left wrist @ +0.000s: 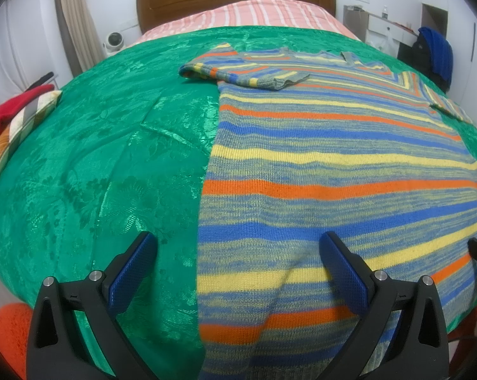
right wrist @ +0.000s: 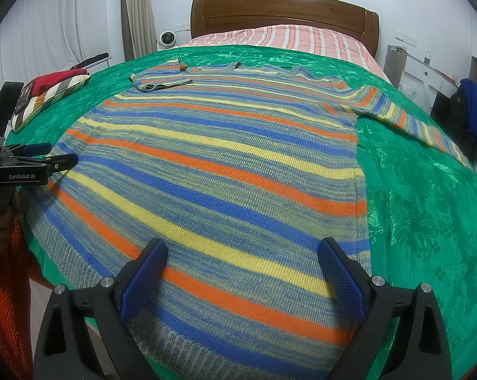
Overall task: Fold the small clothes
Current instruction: 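Grasp the other sleeve cuff with the left gripper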
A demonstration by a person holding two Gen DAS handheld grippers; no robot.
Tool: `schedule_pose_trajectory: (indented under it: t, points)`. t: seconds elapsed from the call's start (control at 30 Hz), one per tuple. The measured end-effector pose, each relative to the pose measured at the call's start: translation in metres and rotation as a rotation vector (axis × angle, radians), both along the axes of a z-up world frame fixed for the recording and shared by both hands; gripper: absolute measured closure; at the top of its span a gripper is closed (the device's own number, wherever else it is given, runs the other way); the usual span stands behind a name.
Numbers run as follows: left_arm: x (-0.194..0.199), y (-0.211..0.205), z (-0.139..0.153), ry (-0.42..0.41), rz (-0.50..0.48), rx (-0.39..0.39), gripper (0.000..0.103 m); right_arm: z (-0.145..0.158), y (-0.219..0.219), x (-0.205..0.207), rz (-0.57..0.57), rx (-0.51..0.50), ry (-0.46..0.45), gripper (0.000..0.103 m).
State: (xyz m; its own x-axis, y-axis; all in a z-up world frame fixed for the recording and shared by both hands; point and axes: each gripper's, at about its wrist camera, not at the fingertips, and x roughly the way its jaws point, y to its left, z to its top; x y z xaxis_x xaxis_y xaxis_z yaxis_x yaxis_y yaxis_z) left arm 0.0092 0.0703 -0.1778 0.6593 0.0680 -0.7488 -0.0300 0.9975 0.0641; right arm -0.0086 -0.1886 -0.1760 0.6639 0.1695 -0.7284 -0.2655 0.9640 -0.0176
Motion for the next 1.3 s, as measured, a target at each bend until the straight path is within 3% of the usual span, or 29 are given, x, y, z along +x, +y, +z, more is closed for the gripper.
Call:
schedule_pose_trajectory:
  t: [0.2,0.3,0.37,0.43,0.53,0.6,0.7,0.73,0.77,0.8,0.83,0.87,0.97,1.03,1.13,1.2,1.3]
  points:
    - [-0.006,0.007,0.020,0.020,0.009,-0.020,0.001,-0.001,0.000,0.001,-0.001,0.004,0.005,0.006]
    - [-0.008,0.017,0.061,-0.049,-0.032,-0.096,0.001,-0.001,-0.001,-0.001,-0.005,0.008,0.009,0.006]
    - [0.002,0.017,0.084,-0.083,-0.078,-0.095,0.001,-0.001,-0.001,0.000,-0.007,0.009,0.012,0.006]
    - [0.030,0.009,0.104,-0.094,-0.172,-0.039,0.001,-0.001,-0.002,0.001,-0.005,0.011,0.014,0.005]
    - [0.075,-0.012,0.103,-0.082,-0.285,0.086,0.001,0.000,-0.001,0.002,-0.002,0.014,0.016,0.005]
    - [0.117,-0.027,0.081,-0.043,-0.340,0.192,0.003,0.001,-0.003,0.002,0.000,0.019,0.016,0.005]
    - [0.161,-0.043,0.044,0.020,-0.416,0.285,0.008,0.001,-0.004,0.003,0.001,0.020,0.017,0.005]
    - [0.173,-0.046,0.030,0.042,-0.424,0.324,0.013,0.001,-0.004,0.003,0.001,0.019,0.018,0.005]
    - [0.184,-0.047,0.019,0.064,-0.427,0.351,0.029,0.001,-0.004,0.003,0.001,0.018,0.019,0.005]
    - [0.196,-0.042,0.009,0.092,-0.439,0.308,0.040,0.001,-0.004,0.004,0.001,0.019,0.020,0.005]
    - [0.200,-0.038,0.010,0.103,-0.444,0.242,0.079,0.001,-0.005,0.005,0.002,0.020,0.021,0.005]
    - [0.207,-0.029,0.014,0.121,-0.415,0.162,0.097,0.001,-0.004,0.004,0.002,0.020,0.020,0.005]
    - [0.208,0.014,0.055,0.017,-0.252,-0.013,0.098,0.001,-0.004,0.004,0.007,0.020,0.019,0.005]
    - [0.204,0.070,0.085,-0.060,-0.091,-0.189,0.098,0.000,-0.004,0.004,0.010,0.020,0.018,0.005]
    - [0.194,0.176,0.099,-0.121,0.263,-0.385,0.098,0.000,-0.005,0.004,0.012,0.023,0.017,0.004]
    - [0.197,0.221,0.083,-0.063,0.423,-0.400,0.099,0.000,-0.005,0.004,0.013,0.023,0.017,0.003]
    - [0.202,0.259,0.049,0.033,0.530,-0.404,0.099,-0.001,-0.004,0.005,0.014,0.025,0.018,0.001]
